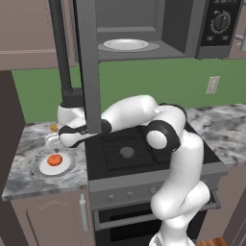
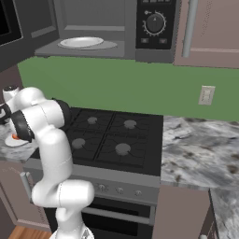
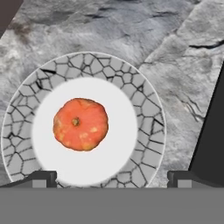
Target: Pick the squash from the counter and place it in the microwave. Then turn on the microwave.
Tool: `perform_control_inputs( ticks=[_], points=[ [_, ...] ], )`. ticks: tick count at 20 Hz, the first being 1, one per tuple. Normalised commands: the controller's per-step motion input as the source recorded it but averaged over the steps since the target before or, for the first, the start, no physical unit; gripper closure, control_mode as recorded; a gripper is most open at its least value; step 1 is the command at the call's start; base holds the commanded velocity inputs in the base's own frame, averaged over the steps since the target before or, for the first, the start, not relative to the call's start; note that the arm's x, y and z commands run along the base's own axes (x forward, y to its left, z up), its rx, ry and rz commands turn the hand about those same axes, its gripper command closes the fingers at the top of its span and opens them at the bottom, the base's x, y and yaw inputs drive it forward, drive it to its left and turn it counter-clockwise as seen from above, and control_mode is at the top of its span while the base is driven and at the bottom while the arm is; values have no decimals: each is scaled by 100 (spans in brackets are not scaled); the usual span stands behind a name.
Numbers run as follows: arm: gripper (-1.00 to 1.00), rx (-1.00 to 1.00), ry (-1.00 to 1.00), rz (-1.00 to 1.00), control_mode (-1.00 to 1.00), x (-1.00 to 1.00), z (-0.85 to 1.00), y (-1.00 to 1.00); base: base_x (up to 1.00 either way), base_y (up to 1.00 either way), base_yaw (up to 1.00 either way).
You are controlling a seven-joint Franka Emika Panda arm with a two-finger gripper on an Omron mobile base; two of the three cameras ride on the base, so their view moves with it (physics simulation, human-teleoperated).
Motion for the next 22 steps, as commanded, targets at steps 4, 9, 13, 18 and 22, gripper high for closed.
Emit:
perform_control_inputs(
  ticks=[4,9,13,18,22],
  points=[
    [-100,-1,0,0,-100,0,-7,3,0,0,0],
    [-100,-2,-2,0,-100,0,-12,0,0,0,0],
    [-100,-3,-5,0,-100,0,-16,2,0,0,0],
    [-100,-2,-4,0,-100,0,-11,6,0,0,0],
    [-100,-1,-1,0,-100,0,-2,11,0,0,0]
  ],
)
